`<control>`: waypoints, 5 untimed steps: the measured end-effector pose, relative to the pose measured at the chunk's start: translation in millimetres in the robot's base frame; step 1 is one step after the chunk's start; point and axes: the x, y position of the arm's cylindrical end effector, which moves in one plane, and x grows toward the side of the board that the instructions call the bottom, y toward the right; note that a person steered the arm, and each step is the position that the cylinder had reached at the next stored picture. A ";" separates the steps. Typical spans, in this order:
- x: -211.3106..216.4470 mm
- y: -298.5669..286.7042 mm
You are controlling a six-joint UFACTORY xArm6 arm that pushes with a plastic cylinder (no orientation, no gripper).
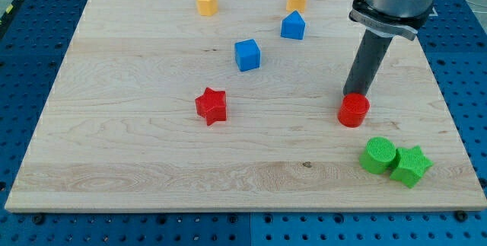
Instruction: Move the red circle to the top of the green star
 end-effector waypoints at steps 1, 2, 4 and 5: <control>11.1 0.0; 11.7 0.0; 14.5 -49.9; 32.0 -42.4</control>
